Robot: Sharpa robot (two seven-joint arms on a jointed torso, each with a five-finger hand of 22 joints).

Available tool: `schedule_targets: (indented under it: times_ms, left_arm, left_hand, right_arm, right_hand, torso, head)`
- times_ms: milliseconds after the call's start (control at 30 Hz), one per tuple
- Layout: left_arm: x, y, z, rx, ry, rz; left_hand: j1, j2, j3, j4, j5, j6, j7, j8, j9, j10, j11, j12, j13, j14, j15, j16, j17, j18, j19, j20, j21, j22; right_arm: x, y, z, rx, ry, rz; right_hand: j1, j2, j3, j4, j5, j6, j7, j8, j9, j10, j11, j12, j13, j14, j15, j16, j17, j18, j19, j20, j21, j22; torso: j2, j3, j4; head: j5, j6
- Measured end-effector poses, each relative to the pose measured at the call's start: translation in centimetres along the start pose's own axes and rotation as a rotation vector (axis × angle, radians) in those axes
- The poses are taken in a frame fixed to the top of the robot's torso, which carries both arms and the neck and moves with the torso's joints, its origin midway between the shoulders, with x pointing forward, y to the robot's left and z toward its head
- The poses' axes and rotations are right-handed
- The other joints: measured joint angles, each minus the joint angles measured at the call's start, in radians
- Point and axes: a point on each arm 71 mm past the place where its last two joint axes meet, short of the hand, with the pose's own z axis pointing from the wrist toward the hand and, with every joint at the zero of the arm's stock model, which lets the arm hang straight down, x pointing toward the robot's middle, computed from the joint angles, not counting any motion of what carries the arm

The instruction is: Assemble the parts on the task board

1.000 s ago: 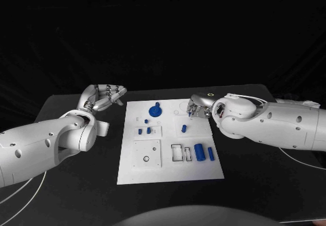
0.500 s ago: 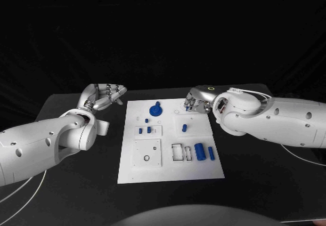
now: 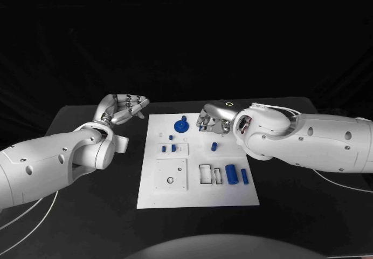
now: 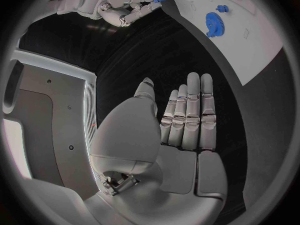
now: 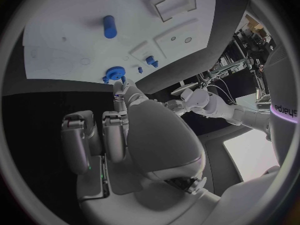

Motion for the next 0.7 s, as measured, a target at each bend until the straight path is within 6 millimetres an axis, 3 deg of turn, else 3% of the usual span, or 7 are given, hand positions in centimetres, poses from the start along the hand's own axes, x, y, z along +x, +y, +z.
schedule_targets:
  times_ms: [233, 533, 700]
  left_arm:
    - [0.2, 0.0, 0.2, 0.001, 0.002, 0.001]
    - [0.3, 0.0, 0.3, 0.002, 0.005, 0.001]
    - [0.4, 0.0, 0.4, 0.003, 0.007, 0.001]
  left_hand:
    - [0.0, 0.0, 0.0, 0.0, 0.0, 0.0, 0.0, 0.0, 0.0, 0.0, 0.0, 0.0, 0.0, 0.0, 0.0, 0.0, -0.001, 0.0, 0.0, 0.0, 0.0, -0.001]
    - [0.005, 0.005, 0.0, 0.0, 0.0, 0.0, 0.0, 0.0, 0.001, 0.0, 0.0, 0.0, 0.001, 0.0, 0.0, 0.0, -0.002, 0.0, 0.0, 0.0, -0.004, -0.003]
    - [0.005, 0.005, 0.0, 0.0, 0.0, 0.0, 0.0, 0.0, 0.001, 0.0, 0.0, 0.0, 0.001, 0.0, 0.0, 0.0, -0.002, 0.0, 0.0, 0.0, -0.004, -0.003]
  right_arm:
    - [0.4, 2.2, 0.6, -0.07, 0.01, 0.005]
    - [1.6, 3.9, 0.8, -0.13, 0.043, 0.005]
    - [2.9, 4.9, 0.8, -0.167, 0.076, -0.006]
  right_hand:
    - [0.0, 0.0, 0.002, 0.002, 0.0, -0.001, 0.001, -0.002, 0.001, 0.0, 0.0, 0.0, 0.0, 0.0, 0.0, 0.0, 0.0, 0.0, 0.0, 0.0, 0.0, 0.0]
    - [-0.003, -0.003, 0.009, -0.003, 0.0, 0.001, 0.005, -0.008, 0.001, 0.003, 0.003, 0.0, 0.0, 0.0, 0.0, 0.0, 0.001, 0.0, 0.0, 0.0, 0.0, 0.0]
    - [-0.003, -0.003, 0.01, -0.004, 0.0, 0.0, 0.006, -0.01, 0.0, 0.003, 0.003, -0.004, 0.0, 0.0, 0.0, 0.0, 0.001, 0.0, 0.0, 0.0, 0.0, 0.0]
  torso:
    - [0.0, 0.0, 0.0017]
    - [0.0, -0.0001, 0.0001]
    - [-0.001, -0.0003, -0.0015]
  head:
    - [0.01, -0.002]
    - [0.042, -0.013]
    - [0.049, -0.018]
